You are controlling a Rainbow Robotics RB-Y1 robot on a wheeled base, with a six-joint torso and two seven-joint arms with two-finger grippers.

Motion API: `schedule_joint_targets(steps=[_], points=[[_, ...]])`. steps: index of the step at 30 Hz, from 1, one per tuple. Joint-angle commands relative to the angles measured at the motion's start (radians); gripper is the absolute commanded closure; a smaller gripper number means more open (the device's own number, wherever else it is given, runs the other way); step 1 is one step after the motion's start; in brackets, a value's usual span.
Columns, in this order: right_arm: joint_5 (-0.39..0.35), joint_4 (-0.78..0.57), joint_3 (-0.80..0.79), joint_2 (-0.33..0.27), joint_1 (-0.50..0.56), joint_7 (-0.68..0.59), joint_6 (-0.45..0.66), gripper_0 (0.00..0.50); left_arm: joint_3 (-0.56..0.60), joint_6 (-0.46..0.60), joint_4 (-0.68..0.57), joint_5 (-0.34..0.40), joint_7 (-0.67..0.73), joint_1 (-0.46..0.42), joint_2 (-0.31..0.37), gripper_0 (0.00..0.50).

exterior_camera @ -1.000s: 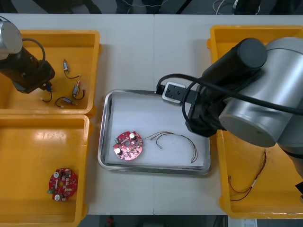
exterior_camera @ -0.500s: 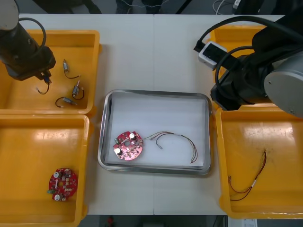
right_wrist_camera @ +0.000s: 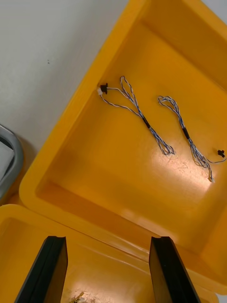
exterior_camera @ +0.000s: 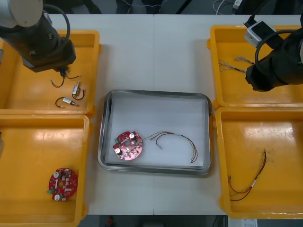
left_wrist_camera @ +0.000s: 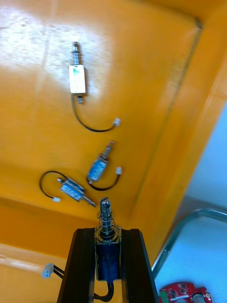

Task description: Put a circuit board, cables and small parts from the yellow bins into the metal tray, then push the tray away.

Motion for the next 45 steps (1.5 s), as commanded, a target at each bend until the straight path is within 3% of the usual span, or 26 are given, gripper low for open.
schedule_joint_targets(steps=[1,13,26,34,45], points=[[0.007,0.038,-0.051,-0.049,0.002,-0.027,0.003,0.000,-0.057,0.009,-0.076,-0.016,-0.017,-0.014,-0.065,0.500],[-0.013,0.282,-0.144,-0.090,-0.079,-0.001,0.003,0.000,-0.166,0.009,-0.085,-0.076,0.042,0.024,-0.202,0.500],[-0.019,0.404,-0.224,-0.118,-0.081,-0.005,0.003,0.000,-0.293,-0.030,-0.082,-0.087,0.105,0.078,-0.239,0.500],[-0.005,0.604,-0.236,-0.118,-0.187,-0.024,0.003,0.000,-0.359,-0.125,-0.040,-0.084,0.141,0.084,-0.251,0.500],[0.013,0.754,-0.233,-0.118,-0.282,-0.005,-0.049,0.000,-0.427,-0.205,0.024,-0.087,0.169,0.086,-0.251,0.499]])
